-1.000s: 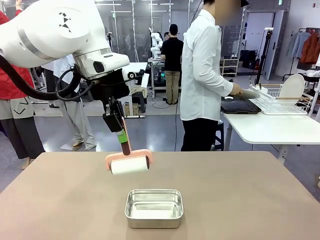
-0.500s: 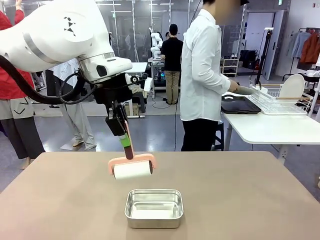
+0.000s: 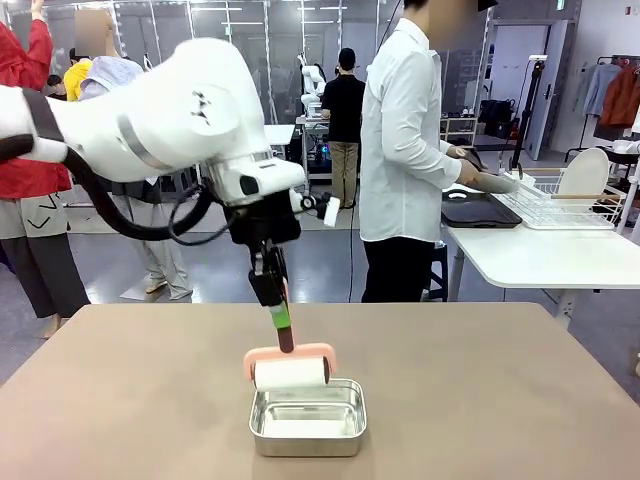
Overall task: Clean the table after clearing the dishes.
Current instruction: Place the Lint Roller back on top of the Airtight Container.
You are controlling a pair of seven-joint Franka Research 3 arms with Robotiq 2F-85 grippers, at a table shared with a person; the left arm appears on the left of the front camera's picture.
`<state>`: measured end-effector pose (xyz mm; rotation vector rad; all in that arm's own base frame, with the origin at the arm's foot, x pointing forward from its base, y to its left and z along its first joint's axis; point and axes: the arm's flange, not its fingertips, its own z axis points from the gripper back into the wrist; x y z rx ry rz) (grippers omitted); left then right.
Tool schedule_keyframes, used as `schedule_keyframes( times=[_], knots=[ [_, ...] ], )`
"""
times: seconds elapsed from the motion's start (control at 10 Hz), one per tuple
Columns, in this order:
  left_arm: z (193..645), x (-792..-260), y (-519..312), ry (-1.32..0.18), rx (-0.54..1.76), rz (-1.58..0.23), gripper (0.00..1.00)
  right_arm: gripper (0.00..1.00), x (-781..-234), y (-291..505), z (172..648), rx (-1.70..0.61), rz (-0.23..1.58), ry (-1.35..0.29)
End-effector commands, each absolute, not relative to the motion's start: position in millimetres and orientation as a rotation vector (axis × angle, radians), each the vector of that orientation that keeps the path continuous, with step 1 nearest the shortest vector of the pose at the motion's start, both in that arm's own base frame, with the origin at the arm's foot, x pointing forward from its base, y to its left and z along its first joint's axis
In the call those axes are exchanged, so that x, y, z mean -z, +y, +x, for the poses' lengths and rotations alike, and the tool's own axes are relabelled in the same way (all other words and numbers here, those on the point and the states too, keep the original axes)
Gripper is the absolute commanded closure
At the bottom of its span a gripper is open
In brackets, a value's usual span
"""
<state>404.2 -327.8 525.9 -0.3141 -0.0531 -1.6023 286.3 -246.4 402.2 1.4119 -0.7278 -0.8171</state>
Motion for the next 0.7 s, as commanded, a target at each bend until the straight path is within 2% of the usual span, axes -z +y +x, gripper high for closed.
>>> schedule_keyframes(
  times=[0.0,0.6],
  knots=[
    [416,-515,-337,-0.023,1.625,-0.251,0.8,0.0,-405,-247,282,0.803,1.405,-0.728],
    [459,-469,-360,0.005,1.626,-0.273,0.8,0.0,-405,-247,282,0.803,1.405,-0.728]
  ],
)
